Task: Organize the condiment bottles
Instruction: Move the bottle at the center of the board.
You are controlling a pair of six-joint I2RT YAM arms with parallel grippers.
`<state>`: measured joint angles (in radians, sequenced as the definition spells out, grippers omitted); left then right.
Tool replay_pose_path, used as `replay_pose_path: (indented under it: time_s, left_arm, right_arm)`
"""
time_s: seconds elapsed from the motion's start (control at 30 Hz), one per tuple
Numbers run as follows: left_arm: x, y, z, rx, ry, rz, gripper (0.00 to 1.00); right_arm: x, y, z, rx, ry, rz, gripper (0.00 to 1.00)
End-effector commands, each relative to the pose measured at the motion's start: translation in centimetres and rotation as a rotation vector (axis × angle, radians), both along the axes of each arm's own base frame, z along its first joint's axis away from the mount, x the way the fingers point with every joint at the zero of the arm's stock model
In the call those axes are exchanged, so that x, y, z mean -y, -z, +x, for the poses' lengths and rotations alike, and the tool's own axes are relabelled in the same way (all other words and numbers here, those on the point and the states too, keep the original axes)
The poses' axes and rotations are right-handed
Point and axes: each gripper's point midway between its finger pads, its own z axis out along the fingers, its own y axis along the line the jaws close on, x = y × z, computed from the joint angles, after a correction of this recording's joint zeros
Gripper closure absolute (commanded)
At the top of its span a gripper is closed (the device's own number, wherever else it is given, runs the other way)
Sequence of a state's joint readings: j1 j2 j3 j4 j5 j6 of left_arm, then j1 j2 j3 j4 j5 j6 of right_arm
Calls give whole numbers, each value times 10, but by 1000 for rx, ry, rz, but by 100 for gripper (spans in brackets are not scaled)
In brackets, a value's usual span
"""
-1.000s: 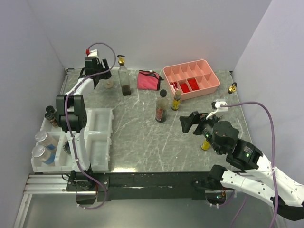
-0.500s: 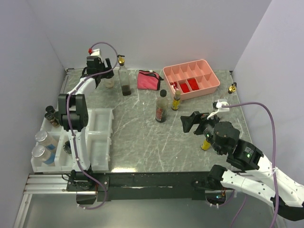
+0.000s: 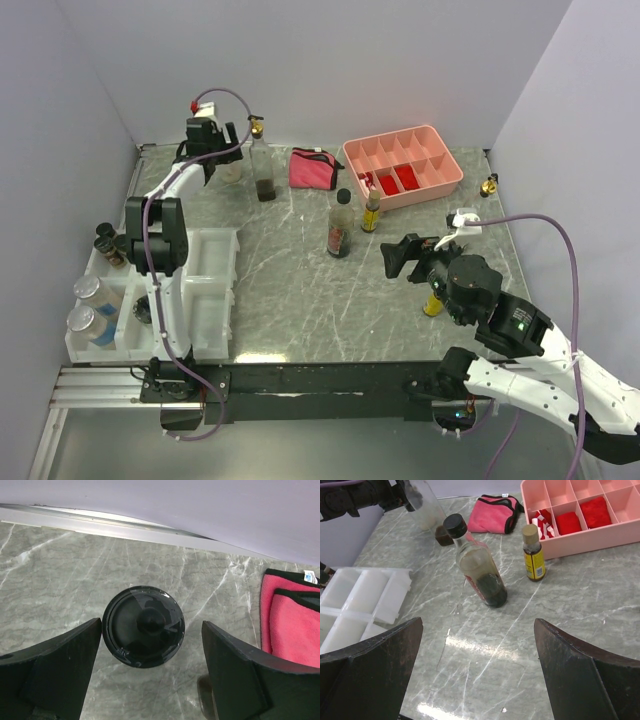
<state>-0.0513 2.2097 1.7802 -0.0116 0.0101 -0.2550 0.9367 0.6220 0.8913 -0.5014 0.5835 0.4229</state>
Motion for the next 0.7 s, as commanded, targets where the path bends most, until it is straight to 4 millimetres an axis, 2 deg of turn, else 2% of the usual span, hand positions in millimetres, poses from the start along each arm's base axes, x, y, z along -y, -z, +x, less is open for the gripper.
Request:
replay_pose_path:
  time_s: [0.0, 0.1, 0.17, 0.2, 0.23, 0.27, 0.3, 0.33, 0.37, 0.4, 0.43, 0.47, 0.53, 0.57, 0.63, 0.67]
  left_arm:
    - [3, -8, 12, 37, 2, 7, 15]
    - [-6, 4, 9, -7, -50, 21, 20]
    - [-8, 1, 9, 1, -58, 25, 30]
    - [-12, -1, 9, 4, -81, 29, 37]
    - [-15, 1, 5, -3, -99, 33, 50]
    - [-17, -11, 4, 20, -115, 32, 56]
    - [-20, -15, 1, 27, -133, 30, 60]
    - [-24, -11, -5, 18, -157, 38, 65]
    - [-26, -24, -9, 36, -167, 35, 67]
    - [-28, -29, -12, 42, -184, 30, 70]
    - [-35, -29, -17, 35, -220, 37, 78]
    - [-38, -37, -23, 35, -243, 38, 83]
    - [-48, -37, -34, 17, -313, 36, 99]
    - [-52, -47, -40, 28, -338, 33, 99]
    - [-60, -36, -59, -33, -411, 23, 99]
    - [-71, -49, -68, -10, -478, 28, 99]
  right_arm:
    - [6, -12, 3, 36, 32, 15, 0]
    - [8, -13, 3, 37, 36, 15, 0]
    - [8, -12, 3, 37, 37, 16, 0]
    - [8, -12, 2, 37, 37, 19, 0]
    - [8, -12, 2, 36, 36, 19, 0]
    - [8, -12, 2, 36, 36, 22, 0]
    - [8, -12, 2, 36, 36, 19, 0]
    - [8, -11, 2, 33, 31, 20, 0]
    - [8, -11, 2, 33, 32, 22, 0]
    - [7, -12, 2, 34, 31, 26, 0]
    - [7, -13, 1, 35, 26, 29, 0]
    - [6, -14, 1, 36, 23, 33, 0]
    - [6, -15, 0, 36, 15, 40, 0]
    - [6, -15, -1, 37, 12, 42, 0]
    - [6, -16, -2, 38, 8, 47, 0]
    - [6, -15, -3, 33, 7, 45, 0]
